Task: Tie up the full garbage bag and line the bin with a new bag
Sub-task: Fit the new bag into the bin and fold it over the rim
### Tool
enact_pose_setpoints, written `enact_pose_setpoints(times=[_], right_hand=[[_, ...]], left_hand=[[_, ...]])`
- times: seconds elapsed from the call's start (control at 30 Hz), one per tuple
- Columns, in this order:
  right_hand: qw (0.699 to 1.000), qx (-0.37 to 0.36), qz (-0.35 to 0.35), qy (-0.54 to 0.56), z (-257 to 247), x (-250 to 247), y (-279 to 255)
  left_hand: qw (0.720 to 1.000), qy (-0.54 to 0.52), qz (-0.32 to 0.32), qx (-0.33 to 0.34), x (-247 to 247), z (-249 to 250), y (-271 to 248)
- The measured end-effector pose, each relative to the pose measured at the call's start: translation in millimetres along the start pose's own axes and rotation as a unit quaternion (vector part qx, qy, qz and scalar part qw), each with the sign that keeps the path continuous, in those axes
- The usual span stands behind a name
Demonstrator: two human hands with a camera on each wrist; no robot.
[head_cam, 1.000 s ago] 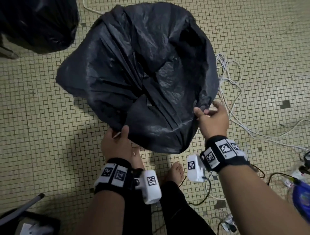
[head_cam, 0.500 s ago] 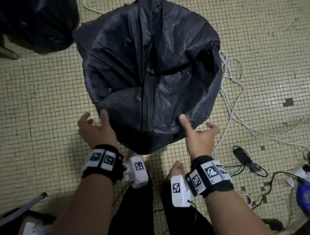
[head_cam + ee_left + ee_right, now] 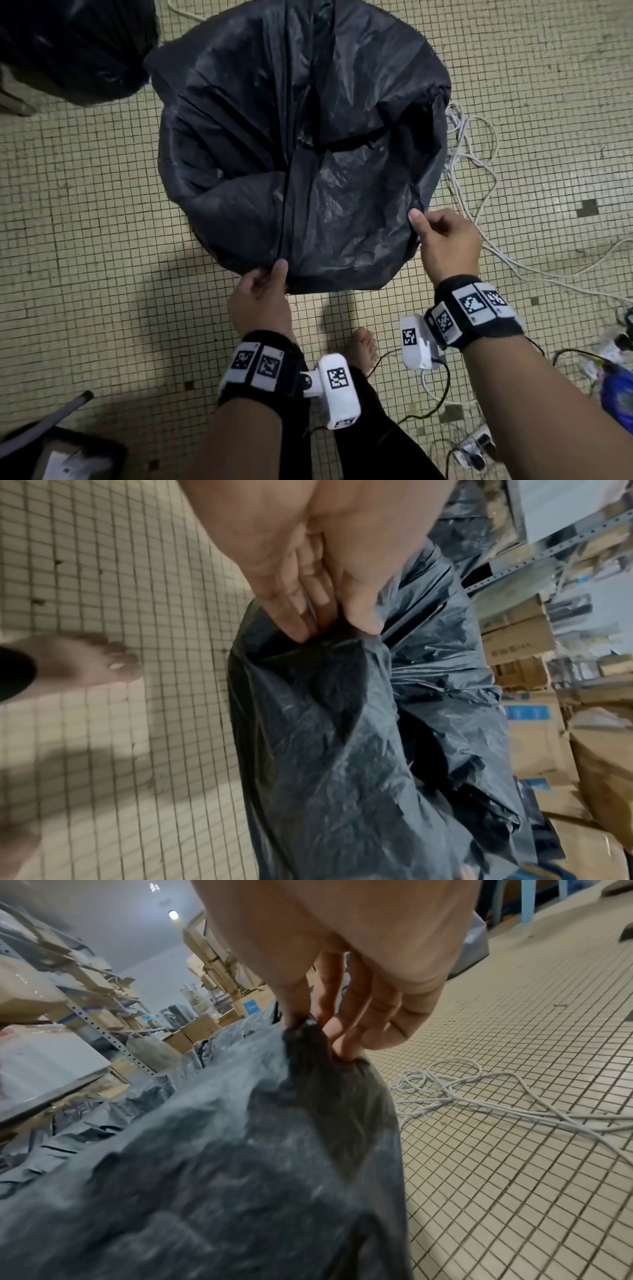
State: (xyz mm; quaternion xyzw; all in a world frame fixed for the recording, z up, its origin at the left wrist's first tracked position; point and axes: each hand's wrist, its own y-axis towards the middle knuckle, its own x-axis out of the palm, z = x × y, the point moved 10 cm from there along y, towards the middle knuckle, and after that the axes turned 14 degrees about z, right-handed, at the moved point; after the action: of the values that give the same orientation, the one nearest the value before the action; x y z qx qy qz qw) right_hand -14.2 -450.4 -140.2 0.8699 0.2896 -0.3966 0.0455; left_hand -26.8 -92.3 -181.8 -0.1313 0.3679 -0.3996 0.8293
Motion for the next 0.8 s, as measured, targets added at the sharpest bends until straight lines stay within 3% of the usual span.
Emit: enact_pose_setpoints(times=[0.27, 0.37, 0.43, 0.5, 0.57, 0.67, 0.8], right_hand=[[0.996, 0.028, -0.059, 0.065, -7.0, 36.1, -52.8], [0.998, 0.001, -0.028, 0.058, 2.8, 32.3, -59.7], [0.999, 0.04, -0.009, 0.008, 36.2, 26.7, -63.3], [0.989, 0.141, -0.035, -0.041, 81.7, 27.4, -73.5], [0.978, 0.19, -0.055, -0.059, 105.7, 27.0, -79.2], [0.98, 0.177, -0.061, -0.07, 109.6, 24.3, -76.0], [0.976, 0.162, -0.124, -0.074, 104.6, 30.3, -83.8]], left_hand=[[0.994, -0.082, 0.067, 0.02, -33.9, 36.7, 75.4], [0.994, -0.075, 0.055, 0.055, -36.7, 44.4, 86.6], [0.995, -0.049, 0.046, 0.072, -36.4, 41.3, 88.7], [0.995, -0.017, 0.042, 0.088, -37.5, 32.8, 86.5], [0.993, 0.016, 0.055, 0.105, -41.3, 23.5, 83.6], [0.988, 0.075, 0.081, 0.113, -52.4, 3.4, 89.6], [0.966, 0.243, 0.077, 0.031, -67.5, -29.2, 112.7]])
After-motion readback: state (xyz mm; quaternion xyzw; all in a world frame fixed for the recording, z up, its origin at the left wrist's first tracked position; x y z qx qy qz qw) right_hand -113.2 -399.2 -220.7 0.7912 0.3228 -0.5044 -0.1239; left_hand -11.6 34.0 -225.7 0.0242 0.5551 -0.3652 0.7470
